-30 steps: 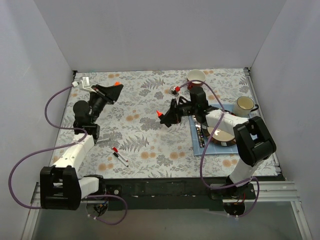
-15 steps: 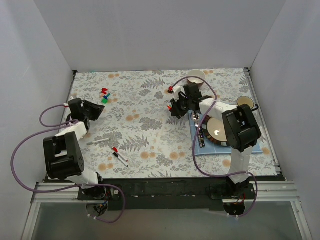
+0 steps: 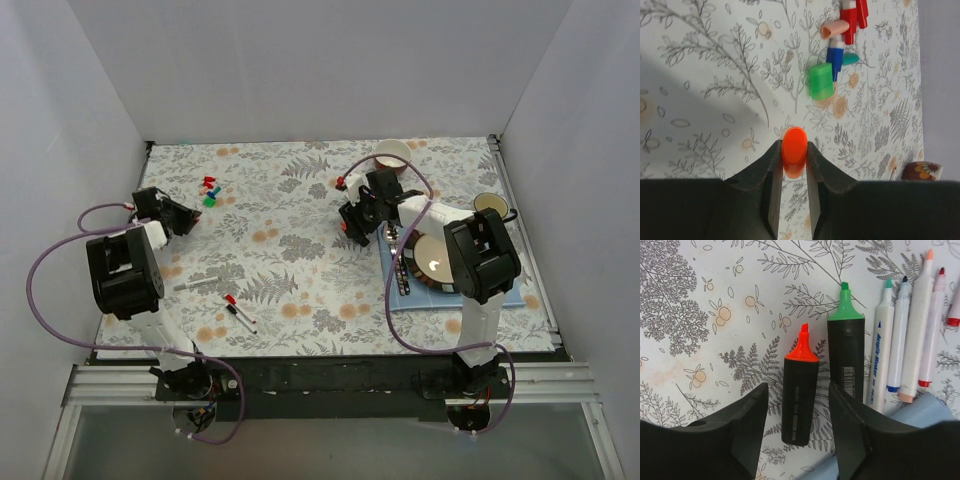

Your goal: Open the pen caps

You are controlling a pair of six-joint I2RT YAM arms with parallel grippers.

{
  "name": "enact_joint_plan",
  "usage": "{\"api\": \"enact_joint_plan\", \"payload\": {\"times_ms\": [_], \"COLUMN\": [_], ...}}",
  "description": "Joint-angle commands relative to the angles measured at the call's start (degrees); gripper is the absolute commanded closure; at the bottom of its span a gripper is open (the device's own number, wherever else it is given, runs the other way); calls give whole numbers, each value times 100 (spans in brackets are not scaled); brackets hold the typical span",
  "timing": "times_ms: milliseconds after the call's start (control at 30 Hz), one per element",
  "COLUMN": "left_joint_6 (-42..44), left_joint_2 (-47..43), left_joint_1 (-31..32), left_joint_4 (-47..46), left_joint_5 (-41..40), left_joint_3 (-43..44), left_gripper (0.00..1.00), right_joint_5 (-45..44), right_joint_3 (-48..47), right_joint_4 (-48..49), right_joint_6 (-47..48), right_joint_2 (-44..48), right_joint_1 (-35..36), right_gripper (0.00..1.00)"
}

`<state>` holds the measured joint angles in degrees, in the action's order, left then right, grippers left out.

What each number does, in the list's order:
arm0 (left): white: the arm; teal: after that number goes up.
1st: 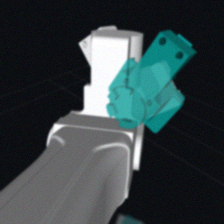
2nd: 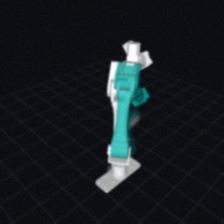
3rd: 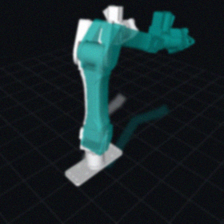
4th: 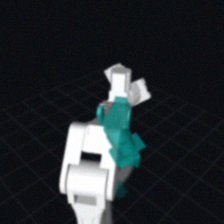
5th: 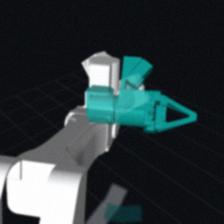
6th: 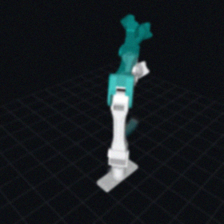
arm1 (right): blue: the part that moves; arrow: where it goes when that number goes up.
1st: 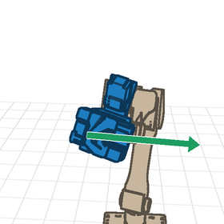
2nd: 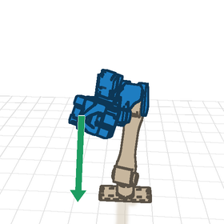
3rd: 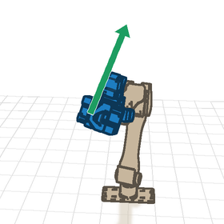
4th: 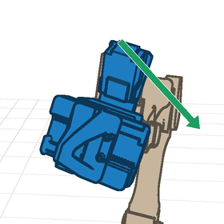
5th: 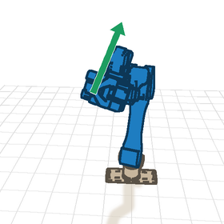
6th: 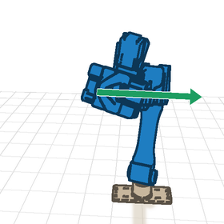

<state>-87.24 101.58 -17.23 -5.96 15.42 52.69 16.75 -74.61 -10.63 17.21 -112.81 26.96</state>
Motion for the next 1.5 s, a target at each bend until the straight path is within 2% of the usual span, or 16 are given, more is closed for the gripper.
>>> {"api": "enact_joint_plan", "payload": {"times_ms": [0, 133, 233, 333, 433, 567, 667, 733, 800, 900, 1033, 1167, 1267, 1333, 1367, 1467], "left_joint_6": [286, 322, 322, 383, 611, 1173, 1428, 1438, 1298, 1096, 780, 603, 209, -141, -257, -599], "left_joint_2": [448, 879, 1152, 1206, 987, 59, -593, -1383, -2207, -3279, -4318, -4743, -4753, -4700, -4596, -4375], "left_joint_1": [-17, -17, -17, -17, -17, -17, -17, -17, -17, -26, -26, -17, -17, -8, 1, 62], "left_joint_4": [349, 472, 569, 569, 569, 762, 737, 457, 411, 385, 1172, 2123, 3002, 3554, 3732, 4128], "left_joint_5": [-4, 75, 268, 514, 559, 348, 251, 303, 321, 409, 348, 374, -160, -599, -732, -1137], "left_joint_3": [681, 1094, 1375, 1516, 1560, 1429, 1148, 674, 305, -476, -1233, -1541, -1595, -1621, -1612, -1498], "left_gripper": [88, 75, 69, 64, 54, 40, 37, 31, 15, 2, 2, 2, 3, 14, 30, 39], "right_joint_5": [-93, 222, 468, 679, 872, 1479, 2155, 2638, 3042, 3255, 3150, 2966, 2886, 2842, 2825, 2772], "right_joint_3": [-81, 157, 262, 271, 307, 403, 543, 640, 702, 799, 781, 667, 641, 623, 614, 597], "right_joint_4": [61, 184, 246, 220, 211, 123, 123, 123, 140, 167, 149, 35, 26, 18, 17, 9], "right_joint_6": [142, 160, 89, 37, 45, 256, 476, 686, 766, 889, 845, 836, 854, 845, 845, 836], "right_joint_2": [725, 1243, 1402, 1472, 1551, 1683, 1780, 1877, 1938, 1991, 1834, 1658, 1596, 1570, 1570, 1561], "right_joint_1": [-50, -86, -103, -95, -103, -94, -42, 98, 326, 730, 1144, 1347, 1426, 1444, 1444, 1452], "right_gripper": [39, 36, 36, 35, 34, 32, 30, 30, 29, 29, 30, 30, 30, 30, 30, 30]}}
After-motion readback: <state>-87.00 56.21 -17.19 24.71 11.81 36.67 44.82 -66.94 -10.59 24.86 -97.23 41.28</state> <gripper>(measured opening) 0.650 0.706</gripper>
